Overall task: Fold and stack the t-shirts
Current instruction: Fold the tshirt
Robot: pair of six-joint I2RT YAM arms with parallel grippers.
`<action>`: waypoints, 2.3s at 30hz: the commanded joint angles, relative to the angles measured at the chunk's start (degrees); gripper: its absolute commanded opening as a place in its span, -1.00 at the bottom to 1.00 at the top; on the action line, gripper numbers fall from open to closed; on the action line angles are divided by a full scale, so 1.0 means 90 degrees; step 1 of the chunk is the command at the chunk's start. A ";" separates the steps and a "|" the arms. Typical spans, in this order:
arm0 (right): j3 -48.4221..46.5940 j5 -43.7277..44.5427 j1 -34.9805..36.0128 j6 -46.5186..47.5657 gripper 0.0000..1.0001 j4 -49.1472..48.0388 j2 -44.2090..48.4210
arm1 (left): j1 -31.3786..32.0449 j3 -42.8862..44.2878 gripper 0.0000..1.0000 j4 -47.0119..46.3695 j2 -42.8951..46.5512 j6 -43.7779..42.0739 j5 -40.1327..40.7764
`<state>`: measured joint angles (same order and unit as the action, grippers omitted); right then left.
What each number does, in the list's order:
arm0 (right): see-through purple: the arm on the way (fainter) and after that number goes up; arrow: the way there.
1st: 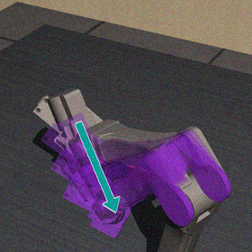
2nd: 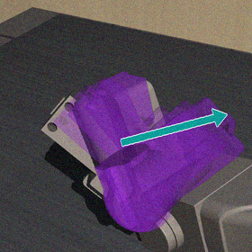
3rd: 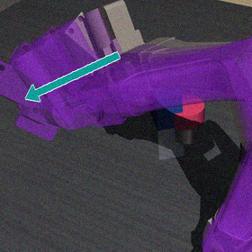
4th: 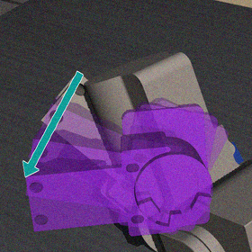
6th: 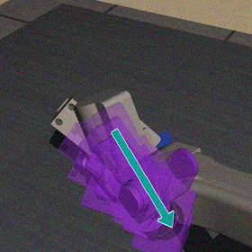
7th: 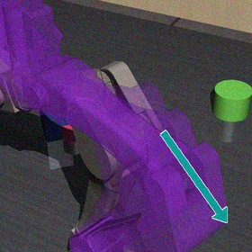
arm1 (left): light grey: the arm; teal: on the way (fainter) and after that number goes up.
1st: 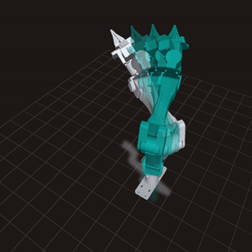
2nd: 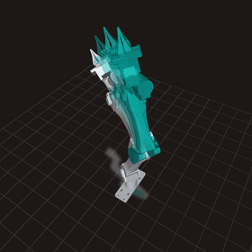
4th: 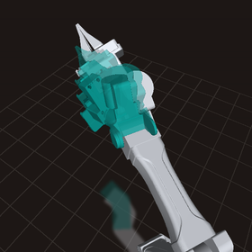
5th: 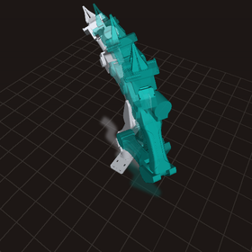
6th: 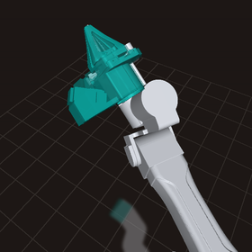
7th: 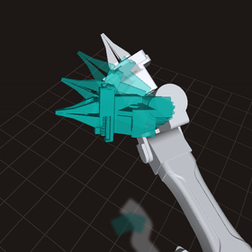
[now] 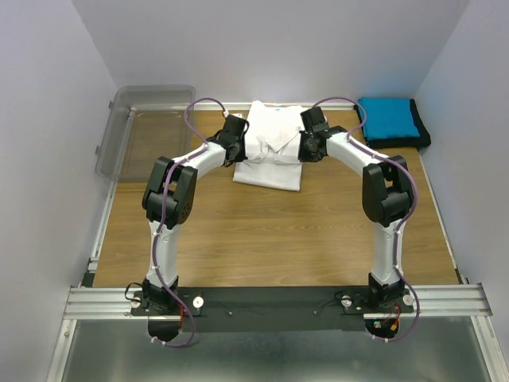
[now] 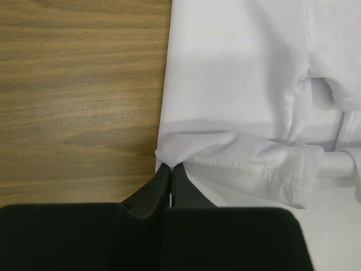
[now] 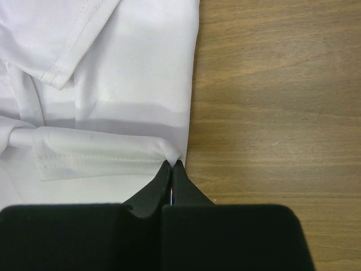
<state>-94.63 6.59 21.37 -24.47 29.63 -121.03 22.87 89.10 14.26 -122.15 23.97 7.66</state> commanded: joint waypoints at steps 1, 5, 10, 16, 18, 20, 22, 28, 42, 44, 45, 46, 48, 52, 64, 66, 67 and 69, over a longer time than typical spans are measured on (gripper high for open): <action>-0.0247 0.0381 -0.0089 0.0141 -0.99 0.0028 0.0157 | -0.0178 0.0031 -1.00 -0.0139 0.0340 0.0003 0.0467; -0.0170 0.0430 -0.0089 0.0102 -0.99 0.0009 0.0001 | -0.0198 0.0120 -1.00 -0.0159 0.0203 -0.0065 0.0438; 0.0016 0.0596 -0.0089 0.0169 -0.99 -0.0206 -0.0155 | -0.0207 0.0158 -1.00 -0.0217 -0.0002 -0.0075 0.0496; 0.0016 0.0616 -0.0089 0.0326 -0.79 -0.0323 -0.0409 | -0.0207 0.0198 -0.78 -0.0296 -0.0090 -0.0065 0.0496; -0.0003 0.0586 -0.0089 0.0384 -0.59 -0.0333 -0.0303 | -0.0217 0.0198 -0.46 -0.0305 -0.0032 -0.0065 0.0506; -0.0023 0.0528 -0.0079 0.0550 -0.44 -0.0343 -0.0186 | -0.0207 0.0178 -0.29 -0.0325 0.0094 -0.0075 0.0497; -0.0071 0.0527 -0.0050 0.0648 -0.35 -0.0333 0.0019 | -0.0207 0.0139 0.00 -0.0305 0.0202 -0.0085 0.0467; -0.0149 0.0372 0.0184 0.0912 -0.24 -0.0333 0.0450 | -0.0169 -0.0299 0.50 -0.0539 0.1012 0.0013 0.0398; -0.0062 -0.0624 0.0068 0.1996 -0.02 -0.0821 0.0147 | -0.0081 -0.1950 0.52 -0.0637 0.2322 0.0101 0.0096; -0.0033 -0.0693 0.0048 0.1783 -0.05 -0.0812 0.0176 | -0.0081 -0.2146 0.52 -0.0628 0.2303 0.0159 0.0077; 0.0026 -0.0703 0.0048 0.1685 -0.06 -0.0821 0.0215 | -0.0081 -0.2185 0.51 -0.0637 0.2244 0.0198 0.0057; 0.0123 -0.0703 0.0048 0.1568 -0.07 -0.0821 0.0254 | -0.0081 -0.2233 0.51 -0.0637 0.2205 0.0227 -0.0030; 0.0493 -0.0703 0.0048 0.1188 -0.07 -0.0821 0.0400 | -0.0071 -0.2253 0.51 -0.0666 0.2079 0.0296 -0.0128; 0.1216 -0.0927 0.0038 0.0640 -0.07 -0.0860 0.0684 | -0.0080 -0.2224 0.51 -0.0686 0.1844 0.0306 -0.0216; 0.2985 -0.2070 -0.0040 -0.1011 -0.09 -0.1875 0.1368 | -0.0081 -0.2029 0.42 -0.0618 0.1336 0.0218 -0.0226; 0.3131 -0.1983 -0.0040 -0.1109 -0.09 -0.1973 0.1465 | -0.0081 -0.2000 0.42 -0.0608 0.1268 0.0208 -0.0207; 0.3209 -0.1934 -0.0040 -0.1129 -0.09 -0.2003 0.1543 | -0.0081 -0.2000 0.42 -0.0608 0.1238 0.0189 -0.0187; 0.3248 -0.1865 -0.0040 -0.1139 -0.09 -0.2051 0.1621 | -0.0090 -0.1990 0.41 -0.0618 0.1180 0.0189 -0.0158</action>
<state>-67.29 -9.58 21.19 -31.57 13.76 -108.71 21.87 69.80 9.10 -110.13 25.93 6.50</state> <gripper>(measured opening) 0.456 0.709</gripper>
